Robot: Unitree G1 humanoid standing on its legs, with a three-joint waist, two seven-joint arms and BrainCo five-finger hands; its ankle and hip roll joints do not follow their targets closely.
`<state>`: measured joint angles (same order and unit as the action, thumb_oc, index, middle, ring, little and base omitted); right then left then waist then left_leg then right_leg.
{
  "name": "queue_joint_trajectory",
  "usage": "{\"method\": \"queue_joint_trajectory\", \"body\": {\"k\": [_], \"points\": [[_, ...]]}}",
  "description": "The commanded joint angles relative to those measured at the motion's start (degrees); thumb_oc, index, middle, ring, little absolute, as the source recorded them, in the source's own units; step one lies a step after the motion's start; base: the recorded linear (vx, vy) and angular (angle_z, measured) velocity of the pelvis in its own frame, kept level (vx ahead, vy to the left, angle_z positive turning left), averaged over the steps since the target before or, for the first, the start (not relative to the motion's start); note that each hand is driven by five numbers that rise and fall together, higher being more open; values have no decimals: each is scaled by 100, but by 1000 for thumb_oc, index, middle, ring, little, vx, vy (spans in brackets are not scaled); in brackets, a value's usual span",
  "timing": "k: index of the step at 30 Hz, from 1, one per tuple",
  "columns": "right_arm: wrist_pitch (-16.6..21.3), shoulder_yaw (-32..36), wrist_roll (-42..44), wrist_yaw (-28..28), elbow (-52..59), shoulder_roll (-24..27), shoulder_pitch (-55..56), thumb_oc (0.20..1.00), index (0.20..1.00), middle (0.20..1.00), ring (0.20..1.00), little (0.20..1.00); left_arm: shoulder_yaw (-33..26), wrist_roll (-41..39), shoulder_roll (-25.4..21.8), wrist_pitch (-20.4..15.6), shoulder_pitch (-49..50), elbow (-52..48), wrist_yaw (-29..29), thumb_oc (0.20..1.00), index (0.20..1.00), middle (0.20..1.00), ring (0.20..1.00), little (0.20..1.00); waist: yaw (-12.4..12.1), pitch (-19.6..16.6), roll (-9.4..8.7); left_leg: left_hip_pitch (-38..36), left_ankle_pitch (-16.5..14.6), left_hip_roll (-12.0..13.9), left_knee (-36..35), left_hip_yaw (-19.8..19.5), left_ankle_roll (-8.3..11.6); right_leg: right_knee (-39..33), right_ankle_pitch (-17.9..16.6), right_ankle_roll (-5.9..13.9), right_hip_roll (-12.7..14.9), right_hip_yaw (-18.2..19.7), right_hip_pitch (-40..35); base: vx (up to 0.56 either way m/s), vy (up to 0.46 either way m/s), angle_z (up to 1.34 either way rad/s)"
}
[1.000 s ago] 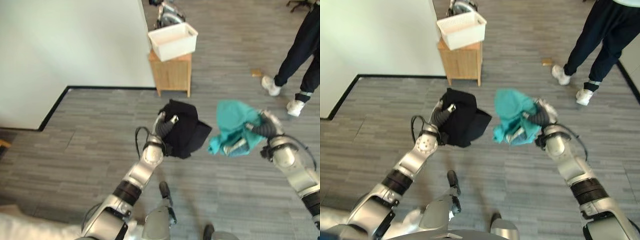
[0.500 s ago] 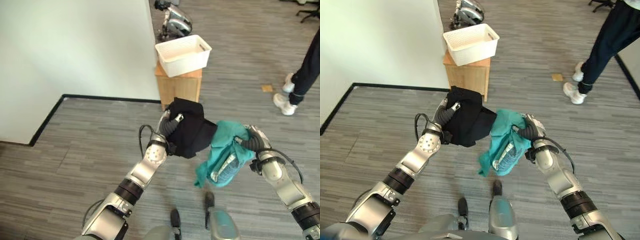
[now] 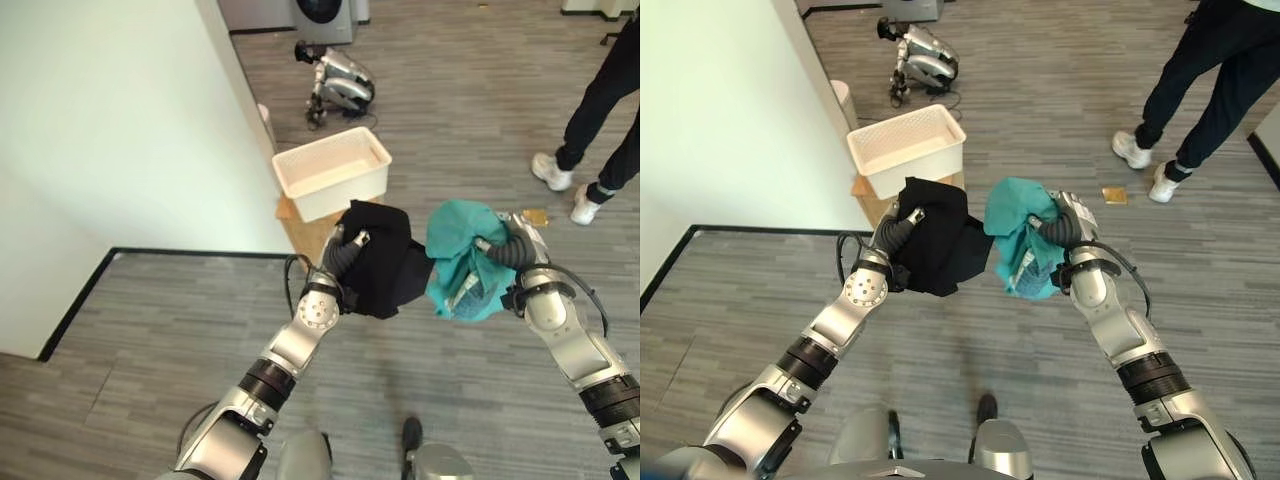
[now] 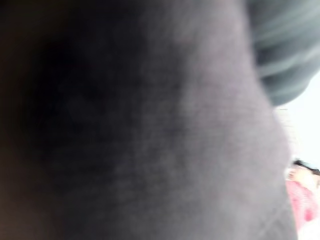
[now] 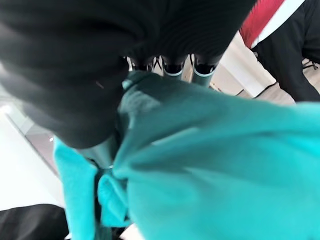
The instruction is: Pick up bed clothes into laundry basket.
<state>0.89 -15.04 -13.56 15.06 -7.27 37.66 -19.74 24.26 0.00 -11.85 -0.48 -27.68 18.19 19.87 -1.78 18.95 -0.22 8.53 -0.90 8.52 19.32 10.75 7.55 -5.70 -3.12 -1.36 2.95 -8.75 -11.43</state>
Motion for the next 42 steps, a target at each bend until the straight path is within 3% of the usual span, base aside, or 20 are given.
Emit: {"method": "queue_joint_trajectory", "body": {"k": [1,3,4,6,7,8,9,10,11,12,13,15,17,18,19,21,25,30,34,42], "points": [[266,145,-91,117,357,384,-301,200,200,200,200,200,50,-259,1,-354,-378,-415,145,200,200,200,200,200,-434,-199,268,-196,398,-90,-1493,654,-185,70,1003,649,100,27,-625,624,51,-38],[260,243,-198,147,332,476,-317,200,200,200,200,200,68,-177,-26,-338,-352,-437,62,200,200,200,200,200,-422,-259,327,-87,526,60,-2315,1639,-207,70,1294,627,-15,-105,-980,570,17,-4],[217,283,-273,196,329,493,-404,200,200,200,200,200,93,-146,-41,-342,-345,-480,47,200,200,200,200,200,-430,-271,328,1,514,89,-2302,1899,-284,70,1337,606,-35,-122,-1101,529,-20,13],[140,302,-436,203,346,454,-468,200,200,200,200,200,108,-139,-34,-290,-362,-466,36,200,200,200,200,200,-456,-496,405,-300,487,-3,-2431,1953,-508,374,1450,701,-133,-161,-1152,599,-35,23],[149,334,-601,330,390,388,-453,200,200,200,200,200,179,-163,-73,-291,-429,-473,55,200,200,200,200,200,-513,-549,303,-566,440,-222,-2400,1821,-725,1397,1479,986,-133,-187,-1115,506,-40,-7],[149,344,-605,330,394,383,-449,200,200,200,200,200,185,-164,-77,-292,-435,-471,56,200,200,200,200,200,-553,-562,322,-554,475,-184,-2417,1850,-720,1424,1466,972,-158,-148,-1067,609,-71,-26],[90,370,-677,390,347,363,-476,200,200,200,200,200,277,-213,-67,-288,-526,-347,166,200,200,200,200,200,-381,-429,222,-948,357,-304,-2385,1883,-851,2867,673,1607,192,-225,-543,250,-29,-20],[90,364,-678,392,343,361,-492,200,200,200,200,200,271,-214,-71,-292,-537,-341,168,200,200,200,200,200,-412,-447,251,-924,394,-261,-2402,1916,-845,2870,638,1596,156,-187,-489,390,-35,-9],[49,349,-664,393,237,352,-580,200,200,200,200,200,339,-215,-111,-260,-607,-278,193,200,200,200,200,200,-297,-342,327,-1153,356,-192,-2419,1836,-862,3842,118,1636,330,-247,57,353,27,-2],[-4,354,-727,406,217,486,-769,200,200,200,200,200,363,-207,-215,-255,-724,-206,261,200,200,200,200,200,-137,-289,498,-1468,145,-45,-2432,1649,-824,4479,54,1566,592,-362,707,361,26,16],[-6,342,-724,406,208,498,-796,200,200,200,200,200,351,-211,-209,-256,-739,-201,262,200,200,200,200,200,-102,-274,467,-1457,128,-94,-2432,1619,-833,4576,119,1573,652,-377,740,324,-12,45],[5,473,-641,447,227,878,-972,200,200,200,200,200,397,-180,-162,-295,-921,-132,245,200,200,200,200,200,140,-208,305,-1632,-132,-245,-2432,1172,-670,3712,534,1245,812,-362,1274,304,-199,97],[18,541,-546,469,222,1023,-981,200,200,200,200,200,416,-180,-105,-304,-929,-87,226,200,200,200,200,200,292,-231,268,-1667,-200,-303,-2432,939,-625,3080,643,1139,661,-258,1321,310,-251,144],[20,642,-347,551,150,1272,-1059,200,200,200,200,200,433,-170,-69,-333,-907,-1,214,200,200,200,200,200,395,-333,77,-1785,-395,-479,-2432,601,-543,1450,661,1058,503,359,1493,345,-252,159],[31,628,-327,558,129,1288,-1064,200,200,200,200,200,436,-170,-57,-339,-900,5,215,200,200,200,200,200,451,-331,114,-1818,-439,-457,-2432,540,-541,1222,594,1075,484,278,1319,346,-236,164],[-161,677,-239,574,-91,1926,-1271,200,200,200,200,200,527,-181,-4,-450,-753,-81,191,200,200,200,200,200,539,-454,-38,-1986,-633,-551,-2432,172,-523,504,314,1192,498,1048,1233,247,-182,141],[-72,521,-54,708,-243,2049,-1810,200,200,200,200,200,544,-242,199,-492,-463,153,172,200,200,200,200,200,371,-627,-93,-2105,-579,-526,-2432,124,-463,267,92,1152,514,795,919,154,-162,96],[10,-768,352,575,-1086,2451,-3396,200,200,200,200,200,764,-357,335,-481,-431,507,169,200,200,200,200,200,69,-670,-218,-1884,-635,-459,-1981,-93,-366,70,237,1069,431,533,566,50,-113,1],[-97,-694,290,472,-1372,2747,-3207,200,200,200,200,200,871,-307,670,-443,-502,671,14,200,200,200,200,200,206,-523,-319,-1288,-3,136,-1982,919,-155,70,383,1050,666,-98,358,-31,3,67],[-281,-665,-182,245,-2028,2223,-2728,200,200,200,200,200,1026,-209,818,-407,-467,681,-54,200,200,200,200,200,197,-412,-200,-1323,102,299,-2432,903,-114,70,418,1145,613,-363,566,7,16,43]]}}
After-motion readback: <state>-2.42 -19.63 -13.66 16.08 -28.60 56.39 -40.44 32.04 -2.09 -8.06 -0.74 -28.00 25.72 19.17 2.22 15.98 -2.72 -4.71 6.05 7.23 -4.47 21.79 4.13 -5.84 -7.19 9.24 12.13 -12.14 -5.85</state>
